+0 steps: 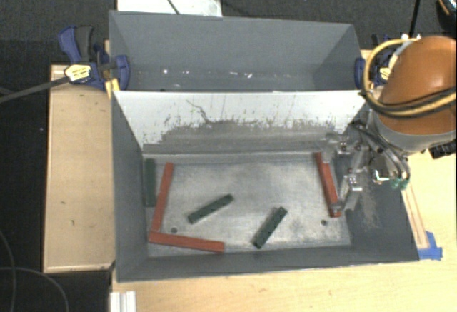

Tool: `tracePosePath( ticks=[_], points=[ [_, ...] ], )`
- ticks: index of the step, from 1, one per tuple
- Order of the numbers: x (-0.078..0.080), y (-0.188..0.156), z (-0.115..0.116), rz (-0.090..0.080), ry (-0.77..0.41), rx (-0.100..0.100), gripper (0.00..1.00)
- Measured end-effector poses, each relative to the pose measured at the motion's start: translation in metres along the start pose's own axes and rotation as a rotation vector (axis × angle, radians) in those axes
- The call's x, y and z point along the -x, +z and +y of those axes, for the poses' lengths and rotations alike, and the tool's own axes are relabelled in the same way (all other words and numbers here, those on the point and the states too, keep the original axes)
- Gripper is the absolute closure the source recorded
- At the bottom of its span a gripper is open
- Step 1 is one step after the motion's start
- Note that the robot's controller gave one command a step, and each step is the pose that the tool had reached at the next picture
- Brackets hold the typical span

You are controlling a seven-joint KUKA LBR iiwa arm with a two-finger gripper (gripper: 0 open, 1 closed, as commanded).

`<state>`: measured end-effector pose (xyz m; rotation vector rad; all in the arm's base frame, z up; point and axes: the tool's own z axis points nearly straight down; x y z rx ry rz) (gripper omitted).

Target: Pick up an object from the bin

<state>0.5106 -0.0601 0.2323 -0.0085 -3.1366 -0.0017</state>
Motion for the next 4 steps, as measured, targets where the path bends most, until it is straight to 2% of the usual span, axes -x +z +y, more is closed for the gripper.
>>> tracePosePath(
  ticks=[1, 2, 3, 4],
  points=[
    [-0.008, 0.129, 0.034, 0.001, -0.061, 0.0, 0.0],
    [-0.028, 0.163, 0.058, -0.009, -0.108, -0.001, 0.0],
    [-0.028, 0.162, 0.057, -0.008, -0.11, -0.002, 1.0],
    [-0.012, 0.016, 0.052, -0.016, -0.1, -0.002, 1.0]
  ],
)
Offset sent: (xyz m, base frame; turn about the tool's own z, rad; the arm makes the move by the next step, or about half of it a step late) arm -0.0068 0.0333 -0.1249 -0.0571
